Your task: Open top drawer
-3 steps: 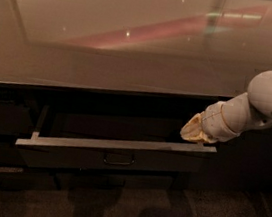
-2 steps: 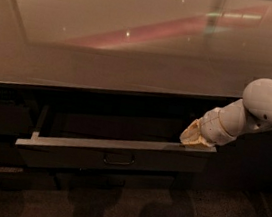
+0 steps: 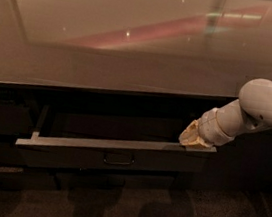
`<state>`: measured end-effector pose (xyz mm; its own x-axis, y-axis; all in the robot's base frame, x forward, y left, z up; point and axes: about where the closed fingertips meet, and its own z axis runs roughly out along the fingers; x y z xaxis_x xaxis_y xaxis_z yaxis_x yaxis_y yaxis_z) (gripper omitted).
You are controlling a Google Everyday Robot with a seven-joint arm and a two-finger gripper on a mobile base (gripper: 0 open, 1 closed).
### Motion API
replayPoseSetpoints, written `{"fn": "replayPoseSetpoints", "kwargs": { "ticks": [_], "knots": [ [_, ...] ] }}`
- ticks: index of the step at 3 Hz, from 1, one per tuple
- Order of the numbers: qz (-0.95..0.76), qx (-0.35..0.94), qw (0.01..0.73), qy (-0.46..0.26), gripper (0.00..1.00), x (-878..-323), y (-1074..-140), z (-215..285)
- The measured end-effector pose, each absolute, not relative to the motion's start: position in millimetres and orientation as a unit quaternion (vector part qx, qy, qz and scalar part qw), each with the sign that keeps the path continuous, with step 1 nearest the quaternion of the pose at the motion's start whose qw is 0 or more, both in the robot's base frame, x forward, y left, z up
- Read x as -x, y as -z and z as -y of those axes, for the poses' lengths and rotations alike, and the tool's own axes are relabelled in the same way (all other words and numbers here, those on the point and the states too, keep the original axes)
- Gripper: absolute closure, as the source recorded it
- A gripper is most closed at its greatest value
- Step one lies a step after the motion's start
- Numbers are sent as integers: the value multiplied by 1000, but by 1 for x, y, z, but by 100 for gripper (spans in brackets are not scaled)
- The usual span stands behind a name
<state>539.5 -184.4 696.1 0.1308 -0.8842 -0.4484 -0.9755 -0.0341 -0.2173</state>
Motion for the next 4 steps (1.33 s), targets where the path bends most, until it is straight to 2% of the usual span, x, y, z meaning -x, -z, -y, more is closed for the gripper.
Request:
{"fn": "replayPoseSetpoints", "kwargs": {
  "ticks": [2,4],
  "knots": [
    [-677,700,202,-105,100,-548,-666,195],
    [-661,710,207,-126,100,-532,-651,184]
  ]
}}
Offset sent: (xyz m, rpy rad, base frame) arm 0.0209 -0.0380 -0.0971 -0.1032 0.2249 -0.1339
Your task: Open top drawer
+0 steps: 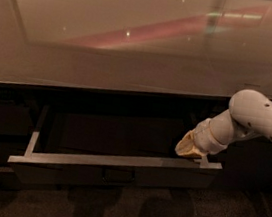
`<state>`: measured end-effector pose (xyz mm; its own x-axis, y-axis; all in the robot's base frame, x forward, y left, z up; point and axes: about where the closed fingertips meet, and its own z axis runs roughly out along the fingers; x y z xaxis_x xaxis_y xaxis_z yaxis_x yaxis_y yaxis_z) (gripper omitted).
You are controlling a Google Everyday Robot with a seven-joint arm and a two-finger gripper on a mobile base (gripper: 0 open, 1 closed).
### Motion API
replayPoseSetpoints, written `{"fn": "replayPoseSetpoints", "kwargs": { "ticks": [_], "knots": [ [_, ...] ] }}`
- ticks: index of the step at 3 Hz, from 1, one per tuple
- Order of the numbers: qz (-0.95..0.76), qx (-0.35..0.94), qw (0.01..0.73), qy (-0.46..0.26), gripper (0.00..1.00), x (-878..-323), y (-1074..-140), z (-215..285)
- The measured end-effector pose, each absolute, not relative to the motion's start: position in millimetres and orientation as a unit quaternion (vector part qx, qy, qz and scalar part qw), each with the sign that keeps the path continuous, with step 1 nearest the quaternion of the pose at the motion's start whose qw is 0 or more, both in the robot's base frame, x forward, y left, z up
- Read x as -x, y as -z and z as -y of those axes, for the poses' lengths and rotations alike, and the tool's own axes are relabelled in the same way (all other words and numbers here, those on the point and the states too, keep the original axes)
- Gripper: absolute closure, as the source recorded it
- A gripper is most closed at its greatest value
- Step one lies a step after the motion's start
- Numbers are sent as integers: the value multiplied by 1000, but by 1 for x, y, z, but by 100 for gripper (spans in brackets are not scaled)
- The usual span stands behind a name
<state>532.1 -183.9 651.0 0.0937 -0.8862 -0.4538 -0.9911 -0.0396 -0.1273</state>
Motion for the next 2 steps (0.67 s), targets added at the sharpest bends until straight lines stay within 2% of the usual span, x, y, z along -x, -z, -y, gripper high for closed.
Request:
{"fn": "replayPoseSetpoints", "kwargs": {
  "ticks": [2],
  "knots": [
    [-637,725,224,-136,100,-498,-636,173]
  ]
}}
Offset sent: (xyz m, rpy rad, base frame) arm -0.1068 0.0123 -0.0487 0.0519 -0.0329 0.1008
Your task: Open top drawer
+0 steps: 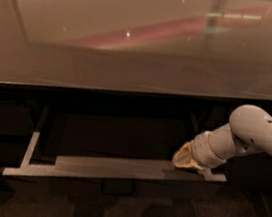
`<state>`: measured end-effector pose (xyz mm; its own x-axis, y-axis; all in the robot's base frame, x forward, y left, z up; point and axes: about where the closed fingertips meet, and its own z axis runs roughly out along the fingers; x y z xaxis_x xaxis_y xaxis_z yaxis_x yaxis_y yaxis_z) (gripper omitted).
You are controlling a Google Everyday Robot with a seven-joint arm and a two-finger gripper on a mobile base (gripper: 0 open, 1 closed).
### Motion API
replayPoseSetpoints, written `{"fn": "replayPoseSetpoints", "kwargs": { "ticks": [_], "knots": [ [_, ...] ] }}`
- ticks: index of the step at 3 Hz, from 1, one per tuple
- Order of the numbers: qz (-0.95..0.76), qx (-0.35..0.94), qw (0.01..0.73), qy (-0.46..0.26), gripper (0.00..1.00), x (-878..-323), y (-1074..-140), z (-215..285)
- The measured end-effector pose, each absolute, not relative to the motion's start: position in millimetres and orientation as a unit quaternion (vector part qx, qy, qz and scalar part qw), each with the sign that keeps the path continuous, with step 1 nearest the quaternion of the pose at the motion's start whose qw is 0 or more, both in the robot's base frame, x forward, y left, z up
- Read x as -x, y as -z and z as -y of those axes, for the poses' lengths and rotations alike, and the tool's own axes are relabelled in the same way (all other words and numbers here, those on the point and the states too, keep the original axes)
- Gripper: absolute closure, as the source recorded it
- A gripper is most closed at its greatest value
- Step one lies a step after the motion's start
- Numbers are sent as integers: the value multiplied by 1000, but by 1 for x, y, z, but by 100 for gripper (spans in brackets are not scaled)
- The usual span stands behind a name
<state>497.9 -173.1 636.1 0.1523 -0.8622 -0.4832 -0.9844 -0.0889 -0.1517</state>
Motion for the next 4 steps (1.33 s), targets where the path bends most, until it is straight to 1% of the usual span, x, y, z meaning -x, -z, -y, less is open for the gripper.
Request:
{"fn": "replayPoseSetpoints", "kwargs": {
  "ticks": [1,2,3,4],
  "knots": [
    [-626,733,220,-153,100,-447,-613,176],
    [-626,731,223,-157,100,-447,-620,173],
    [-633,730,217,-141,100,-455,-660,162],
    [-633,730,217,-141,100,-455,-660,162]
  ]
}}
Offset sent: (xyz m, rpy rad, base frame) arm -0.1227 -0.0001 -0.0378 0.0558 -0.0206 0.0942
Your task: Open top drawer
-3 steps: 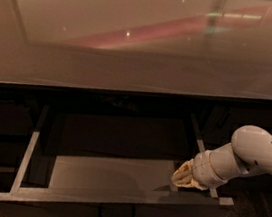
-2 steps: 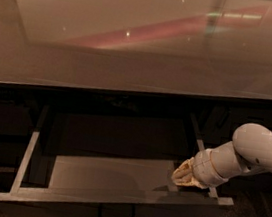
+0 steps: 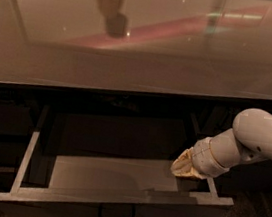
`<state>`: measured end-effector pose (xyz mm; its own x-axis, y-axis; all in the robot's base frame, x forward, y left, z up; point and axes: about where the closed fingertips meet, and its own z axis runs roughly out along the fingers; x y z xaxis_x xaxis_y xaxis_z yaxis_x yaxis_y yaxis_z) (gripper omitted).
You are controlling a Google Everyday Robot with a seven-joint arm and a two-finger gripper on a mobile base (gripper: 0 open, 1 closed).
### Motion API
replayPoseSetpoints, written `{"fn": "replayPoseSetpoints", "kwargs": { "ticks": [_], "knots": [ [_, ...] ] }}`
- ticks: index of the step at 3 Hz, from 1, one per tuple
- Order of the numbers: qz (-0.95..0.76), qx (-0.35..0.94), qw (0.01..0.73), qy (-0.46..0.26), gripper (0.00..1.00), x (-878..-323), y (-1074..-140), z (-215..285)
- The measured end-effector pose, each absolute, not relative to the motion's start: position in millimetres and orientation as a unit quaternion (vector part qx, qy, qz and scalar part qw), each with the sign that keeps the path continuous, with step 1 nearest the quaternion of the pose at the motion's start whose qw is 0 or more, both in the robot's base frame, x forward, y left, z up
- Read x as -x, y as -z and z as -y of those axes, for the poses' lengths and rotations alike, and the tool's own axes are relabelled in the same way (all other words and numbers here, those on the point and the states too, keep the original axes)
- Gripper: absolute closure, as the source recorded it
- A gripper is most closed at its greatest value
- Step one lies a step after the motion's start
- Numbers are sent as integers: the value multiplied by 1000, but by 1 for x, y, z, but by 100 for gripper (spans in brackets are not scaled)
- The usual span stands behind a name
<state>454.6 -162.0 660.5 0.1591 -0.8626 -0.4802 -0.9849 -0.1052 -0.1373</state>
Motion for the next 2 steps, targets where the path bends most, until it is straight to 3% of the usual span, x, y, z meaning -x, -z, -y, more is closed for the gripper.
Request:
{"fn": "replayPoseSetpoints", "kwargs": {
  "ticks": [2],
  "knots": [
    [-633,730,217,-141,58,-455,-660,162]
  ]
}}
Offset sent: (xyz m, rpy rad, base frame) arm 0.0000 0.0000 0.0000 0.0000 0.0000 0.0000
